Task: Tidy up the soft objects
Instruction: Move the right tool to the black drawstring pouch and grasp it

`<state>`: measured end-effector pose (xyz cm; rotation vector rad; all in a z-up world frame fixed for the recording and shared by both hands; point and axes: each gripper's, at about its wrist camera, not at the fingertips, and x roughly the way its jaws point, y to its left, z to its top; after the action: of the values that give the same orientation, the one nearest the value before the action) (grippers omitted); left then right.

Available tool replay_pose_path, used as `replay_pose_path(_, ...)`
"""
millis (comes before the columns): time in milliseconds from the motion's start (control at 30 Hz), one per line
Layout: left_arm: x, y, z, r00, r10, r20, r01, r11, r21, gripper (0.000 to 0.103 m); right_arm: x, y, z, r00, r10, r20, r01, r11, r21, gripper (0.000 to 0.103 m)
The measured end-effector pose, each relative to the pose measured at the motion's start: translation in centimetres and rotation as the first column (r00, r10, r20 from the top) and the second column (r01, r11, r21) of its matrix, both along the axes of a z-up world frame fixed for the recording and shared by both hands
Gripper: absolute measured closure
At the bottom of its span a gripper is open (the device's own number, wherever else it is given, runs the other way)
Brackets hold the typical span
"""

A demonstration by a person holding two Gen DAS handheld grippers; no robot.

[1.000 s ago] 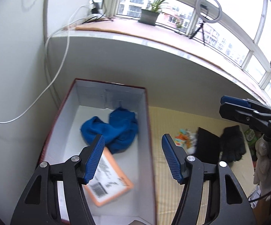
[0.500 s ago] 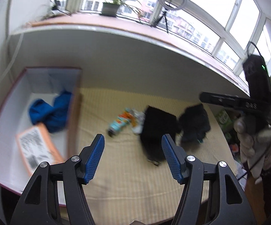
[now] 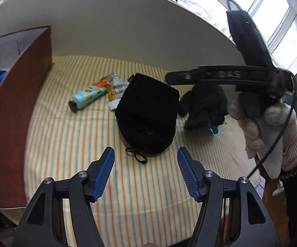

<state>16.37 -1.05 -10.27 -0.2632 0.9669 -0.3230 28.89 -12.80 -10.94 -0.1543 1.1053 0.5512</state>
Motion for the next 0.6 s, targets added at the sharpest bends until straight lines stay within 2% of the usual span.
replay_pose_path(133,0.6,-0.5,-0.8,1.000,-0.002,-0.016,0.002,1.000,0.011,0.040,1.3,0.4,-1.1,1.000,0.011,-0.007,-0.011,0.999,-0.037,0.035)
replay_pose_path(300,1.5,-0.8,-2.0,0.999,-0.004,-0.040,0.004,1.000,0.005,0.037,2.9,0.2,-2.0,0.999,-0.001,-0.034,0.001,1.000,0.000,0.035)
replay_pose_path(467,2.6,-1.5,-3.3,0.998,-0.018,-0.062,0.018,1.000,0.007,0.037,4.6,-0.5,-3.6,0.995,-0.050,-0.089,0.054,0.998,0.040,0.035)
replay_pose_path(600,3.0,-2.2,-4.1,0.997,-0.025,-0.072,0.026,1.000,0.013,0.037,5.6,-0.6,-5.0,0.983,-0.064,-0.170,0.077,0.995,0.071,0.035)
